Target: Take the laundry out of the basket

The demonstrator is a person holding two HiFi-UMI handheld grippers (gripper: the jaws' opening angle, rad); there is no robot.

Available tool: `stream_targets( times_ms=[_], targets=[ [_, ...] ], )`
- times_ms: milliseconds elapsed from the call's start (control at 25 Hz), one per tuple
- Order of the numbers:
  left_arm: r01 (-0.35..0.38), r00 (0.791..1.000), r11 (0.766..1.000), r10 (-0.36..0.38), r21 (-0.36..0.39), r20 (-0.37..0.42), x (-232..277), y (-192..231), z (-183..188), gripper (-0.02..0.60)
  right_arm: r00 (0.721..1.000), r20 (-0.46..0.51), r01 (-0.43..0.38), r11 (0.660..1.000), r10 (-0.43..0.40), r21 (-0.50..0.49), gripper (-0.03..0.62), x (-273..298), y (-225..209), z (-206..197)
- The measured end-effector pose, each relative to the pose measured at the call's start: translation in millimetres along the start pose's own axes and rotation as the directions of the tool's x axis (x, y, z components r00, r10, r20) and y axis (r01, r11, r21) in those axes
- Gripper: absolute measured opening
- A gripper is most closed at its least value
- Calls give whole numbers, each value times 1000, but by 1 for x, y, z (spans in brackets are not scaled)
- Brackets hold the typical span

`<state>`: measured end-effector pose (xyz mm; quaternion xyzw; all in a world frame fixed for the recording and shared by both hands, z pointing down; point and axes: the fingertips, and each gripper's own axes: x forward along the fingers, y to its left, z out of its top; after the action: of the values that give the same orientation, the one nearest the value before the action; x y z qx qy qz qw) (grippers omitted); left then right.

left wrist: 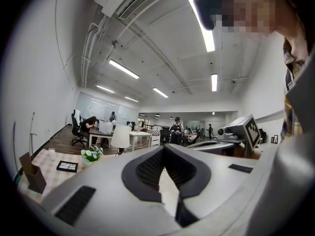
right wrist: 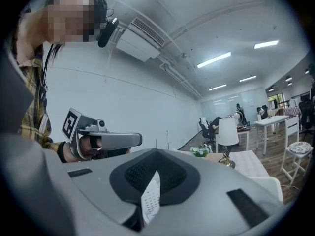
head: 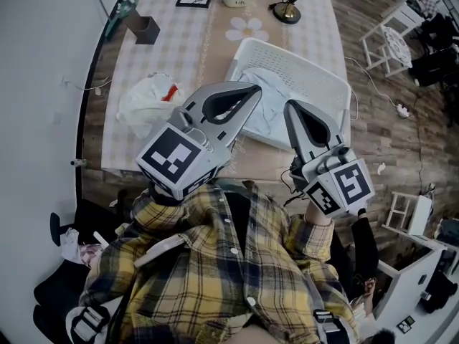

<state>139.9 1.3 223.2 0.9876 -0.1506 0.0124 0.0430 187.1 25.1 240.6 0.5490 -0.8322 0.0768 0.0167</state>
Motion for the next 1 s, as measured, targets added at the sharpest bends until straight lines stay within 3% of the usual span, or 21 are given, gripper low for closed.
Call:
stream_targets(
  times_ms=[1000],
  targets=[
    [-2,1000,1000,2,4,-3,-8,4,-1,17,1000,-18,-7,1000,6,-18,-6,7,13,-1]
  ],
)
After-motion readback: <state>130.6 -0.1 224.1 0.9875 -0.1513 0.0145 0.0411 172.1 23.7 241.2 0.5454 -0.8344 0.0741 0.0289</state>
